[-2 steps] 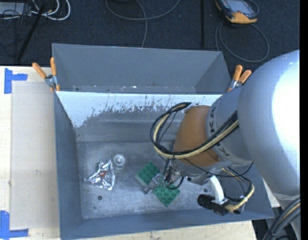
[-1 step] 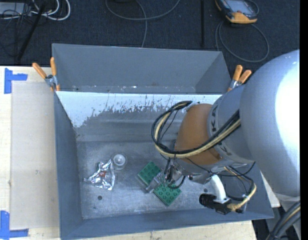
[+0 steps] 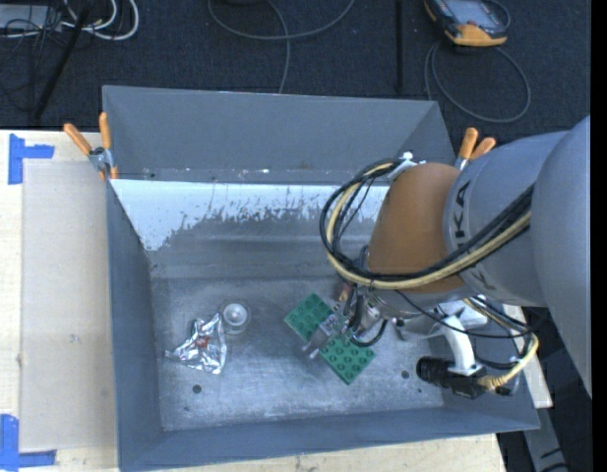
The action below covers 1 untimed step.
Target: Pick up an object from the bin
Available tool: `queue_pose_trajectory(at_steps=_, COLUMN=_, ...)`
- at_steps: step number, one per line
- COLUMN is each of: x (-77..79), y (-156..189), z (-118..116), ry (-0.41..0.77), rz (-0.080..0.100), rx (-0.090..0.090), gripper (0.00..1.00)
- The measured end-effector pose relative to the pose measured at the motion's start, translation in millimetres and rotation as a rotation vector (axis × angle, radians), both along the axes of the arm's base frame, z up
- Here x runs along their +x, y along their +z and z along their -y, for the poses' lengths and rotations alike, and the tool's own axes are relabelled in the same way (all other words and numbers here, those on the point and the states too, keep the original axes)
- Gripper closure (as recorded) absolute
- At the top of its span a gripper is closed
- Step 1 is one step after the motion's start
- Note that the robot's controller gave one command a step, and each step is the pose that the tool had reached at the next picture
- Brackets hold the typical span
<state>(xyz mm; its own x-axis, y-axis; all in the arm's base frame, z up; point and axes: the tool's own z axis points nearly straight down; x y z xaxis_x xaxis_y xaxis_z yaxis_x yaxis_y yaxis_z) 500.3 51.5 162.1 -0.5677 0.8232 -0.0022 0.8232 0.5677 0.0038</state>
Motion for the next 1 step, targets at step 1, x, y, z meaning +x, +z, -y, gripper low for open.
queue_pose_trajectory(at_steps=1, x=-0.1, y=4.4, z=0.5, ry=0.003, rz=-0.006, rx=-0.001, gripper=1.00)
